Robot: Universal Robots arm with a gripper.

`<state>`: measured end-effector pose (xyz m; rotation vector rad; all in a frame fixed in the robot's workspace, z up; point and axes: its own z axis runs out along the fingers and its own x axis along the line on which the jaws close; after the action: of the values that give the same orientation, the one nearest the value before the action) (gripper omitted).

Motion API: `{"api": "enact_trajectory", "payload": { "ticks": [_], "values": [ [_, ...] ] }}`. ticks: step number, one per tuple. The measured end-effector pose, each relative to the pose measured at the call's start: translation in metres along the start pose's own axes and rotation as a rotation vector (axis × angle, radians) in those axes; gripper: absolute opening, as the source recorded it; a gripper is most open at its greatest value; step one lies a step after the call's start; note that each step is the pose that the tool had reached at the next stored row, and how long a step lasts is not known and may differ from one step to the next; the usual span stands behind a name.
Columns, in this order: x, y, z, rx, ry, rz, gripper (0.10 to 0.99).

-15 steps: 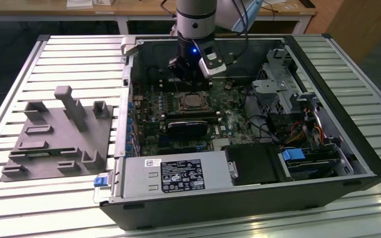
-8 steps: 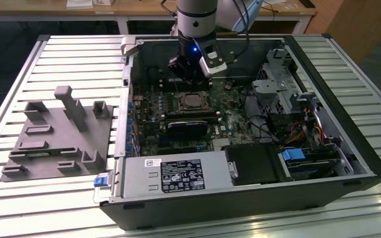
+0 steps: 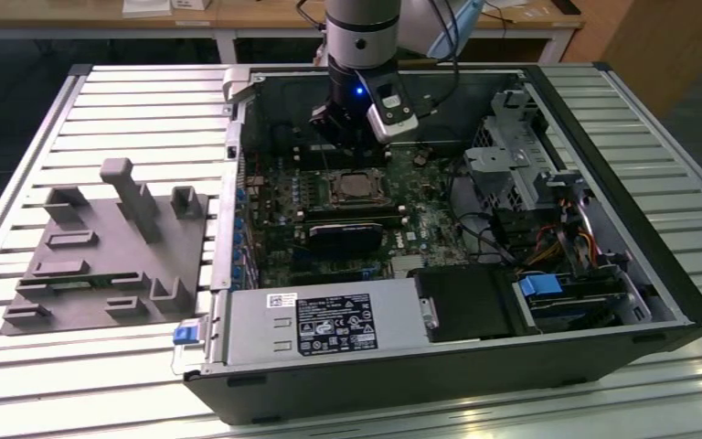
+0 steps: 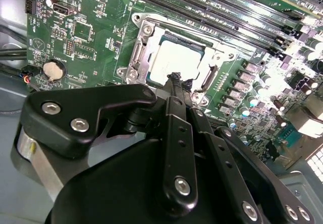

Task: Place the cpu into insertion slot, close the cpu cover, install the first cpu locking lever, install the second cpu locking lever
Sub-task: 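Install the first cpu locking lever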

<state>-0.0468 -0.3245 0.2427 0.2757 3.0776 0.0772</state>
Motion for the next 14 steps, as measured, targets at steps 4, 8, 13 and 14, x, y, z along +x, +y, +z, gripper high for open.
{"api": "enact_trajectory", "payload": {
  "ticks": [4,8,13,14],
  "values": [
    [0.0001,0.0000,0.0000,0.000,0.0000,0.000,0.106],
    [0.0085,-0.0015,-0.0005,0.000,-0.0001,0.000,0.106],
    [0.0243,-0.0044,-0.0014,0.000,-0.0015,0.000,0.106],
    [0.0268,-0.0048,-0.0016,0.000,-0.0018,0.000,0.106]
  ]
}}
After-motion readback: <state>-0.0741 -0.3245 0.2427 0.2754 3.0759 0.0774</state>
